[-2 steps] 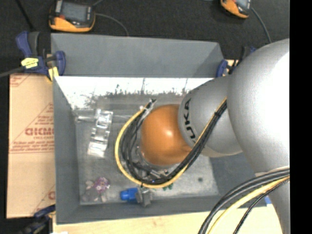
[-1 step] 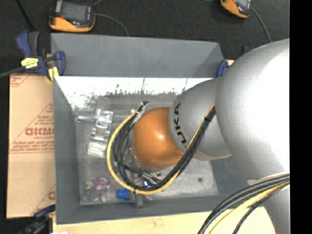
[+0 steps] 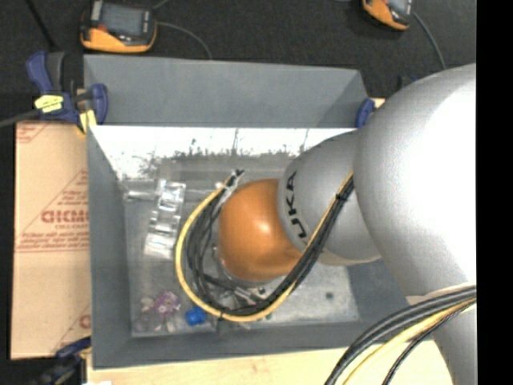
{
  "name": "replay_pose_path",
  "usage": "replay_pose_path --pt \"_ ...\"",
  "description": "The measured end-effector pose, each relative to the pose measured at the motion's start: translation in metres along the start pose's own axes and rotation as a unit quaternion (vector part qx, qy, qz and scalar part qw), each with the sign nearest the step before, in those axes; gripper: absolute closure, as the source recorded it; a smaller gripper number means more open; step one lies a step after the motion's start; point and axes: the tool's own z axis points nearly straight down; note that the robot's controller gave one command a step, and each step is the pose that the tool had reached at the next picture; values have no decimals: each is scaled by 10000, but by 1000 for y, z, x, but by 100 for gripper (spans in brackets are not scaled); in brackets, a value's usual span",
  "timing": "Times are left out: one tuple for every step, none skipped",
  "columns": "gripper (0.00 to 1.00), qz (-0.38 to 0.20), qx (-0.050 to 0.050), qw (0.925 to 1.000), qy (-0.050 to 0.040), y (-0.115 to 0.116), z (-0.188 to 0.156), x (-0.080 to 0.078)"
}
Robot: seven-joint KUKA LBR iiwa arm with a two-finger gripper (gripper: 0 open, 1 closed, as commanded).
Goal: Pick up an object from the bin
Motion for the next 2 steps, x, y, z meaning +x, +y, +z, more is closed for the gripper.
replay_pose_path --pt "100 -92 -7 9999 -42 26 -111 -19" --pt "100 -96 -10 9999 -43 47 -185 -22"
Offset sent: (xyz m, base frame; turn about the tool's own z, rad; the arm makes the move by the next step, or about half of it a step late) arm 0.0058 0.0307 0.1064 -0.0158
